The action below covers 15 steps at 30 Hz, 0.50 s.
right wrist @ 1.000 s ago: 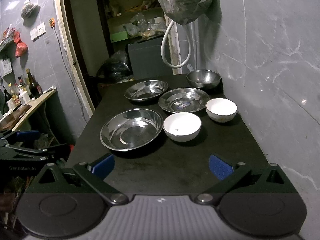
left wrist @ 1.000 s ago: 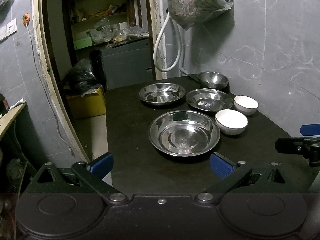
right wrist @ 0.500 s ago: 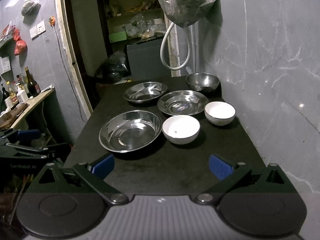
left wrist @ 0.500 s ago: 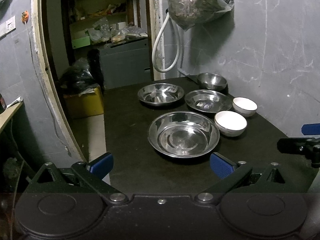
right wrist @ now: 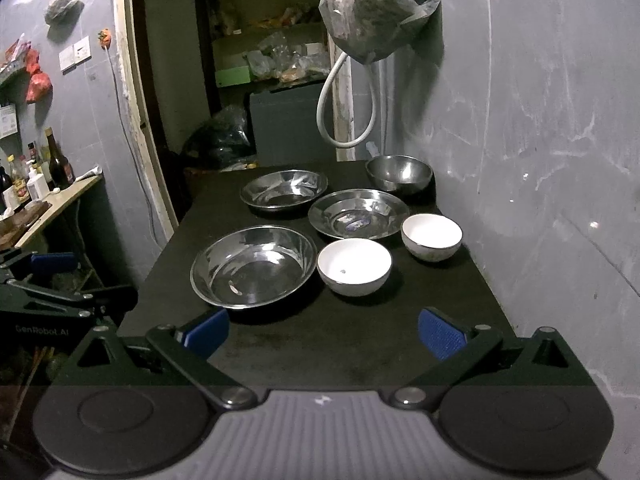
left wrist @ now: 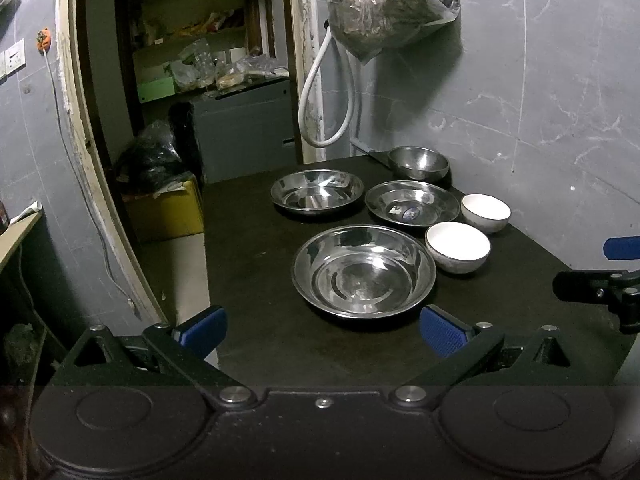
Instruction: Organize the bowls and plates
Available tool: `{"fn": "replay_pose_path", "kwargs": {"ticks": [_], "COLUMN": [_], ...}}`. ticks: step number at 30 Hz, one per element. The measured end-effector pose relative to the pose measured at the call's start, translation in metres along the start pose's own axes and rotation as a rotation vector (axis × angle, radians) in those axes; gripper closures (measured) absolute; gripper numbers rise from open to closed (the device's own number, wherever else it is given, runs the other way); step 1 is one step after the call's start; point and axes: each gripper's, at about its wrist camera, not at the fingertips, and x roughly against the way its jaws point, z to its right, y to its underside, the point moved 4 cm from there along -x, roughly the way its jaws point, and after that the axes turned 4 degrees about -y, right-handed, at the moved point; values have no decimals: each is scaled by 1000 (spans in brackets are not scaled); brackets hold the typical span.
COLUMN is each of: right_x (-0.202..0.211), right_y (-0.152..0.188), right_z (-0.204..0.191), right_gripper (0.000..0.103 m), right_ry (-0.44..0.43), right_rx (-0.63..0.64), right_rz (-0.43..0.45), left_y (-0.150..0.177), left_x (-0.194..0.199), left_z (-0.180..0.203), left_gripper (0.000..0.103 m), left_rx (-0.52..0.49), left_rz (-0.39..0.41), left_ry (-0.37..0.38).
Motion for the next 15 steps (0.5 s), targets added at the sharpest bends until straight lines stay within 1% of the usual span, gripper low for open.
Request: {"fn": "replay_pose_path", "kwargs": {"ticks": [15], "right_x": [0], "right_y": [-1], "right_z": [-1], "right_gripper": [0], "right_ry": [0], "right_rx": [8], "right_rz": [7], "left_y": [1], "left_x": [0], "left_z": [-2], "left_gripper": [1], "left_rx": [4], "left_rz": [3], "left_ry": [1]}}
